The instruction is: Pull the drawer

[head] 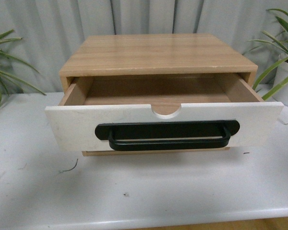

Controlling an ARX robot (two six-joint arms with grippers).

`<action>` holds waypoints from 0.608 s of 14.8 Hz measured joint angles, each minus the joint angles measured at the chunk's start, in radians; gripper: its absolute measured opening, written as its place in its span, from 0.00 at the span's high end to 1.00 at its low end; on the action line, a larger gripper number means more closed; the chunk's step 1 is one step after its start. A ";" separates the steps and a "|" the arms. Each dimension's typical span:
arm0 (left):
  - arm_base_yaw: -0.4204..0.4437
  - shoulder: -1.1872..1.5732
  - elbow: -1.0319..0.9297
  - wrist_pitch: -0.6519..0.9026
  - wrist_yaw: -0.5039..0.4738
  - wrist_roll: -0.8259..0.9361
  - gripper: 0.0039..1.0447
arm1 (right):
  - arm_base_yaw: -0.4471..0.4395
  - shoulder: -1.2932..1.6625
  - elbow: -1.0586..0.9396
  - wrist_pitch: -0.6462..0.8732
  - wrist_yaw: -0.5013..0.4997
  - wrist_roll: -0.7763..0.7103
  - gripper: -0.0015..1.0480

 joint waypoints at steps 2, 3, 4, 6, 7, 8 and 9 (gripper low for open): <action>0.083 -0.062 -0.069 0.009 0.014 -0.115 0.06 | -0.066 -0.092 -0.078 0.024 0.070 0.065 0.06; 0.165 -0.130 -0.129 0.005 0.024 -0.218 0.06 | -0.124 -0.181 -0.155 0.028 0.113 0.140 0.06; 0.281 -0.200 -0.184 -0.014 0.060 -0.357 0.06 | -0.190 -0.292 -0.230 0.020 0.156 0.225 0.06; 0.434 -0.213 -0.236 -0.051 0.124 -0.562 0.06 | -0.294 -0.420 -0.309 0.086 0.237 0.343 0.06; 0.435 -0.205 -0.240 -0.053 0.128 -0.605 0.06 | -0.299 -0.423 -0.323 0.084 0.267 0.365 0.06; 0.432 -0.208 -0.240 -0.048 0.134 -0.626 0.06 | -0.298 -0.418 -0.331 0.079 0.263 0.375 0.06; 0.431 -0.208 -0.240 -0.048 0.135 -0.637 0.06 | -0.298 -0.416 -0.331 0.080 0.263 0.382 0.06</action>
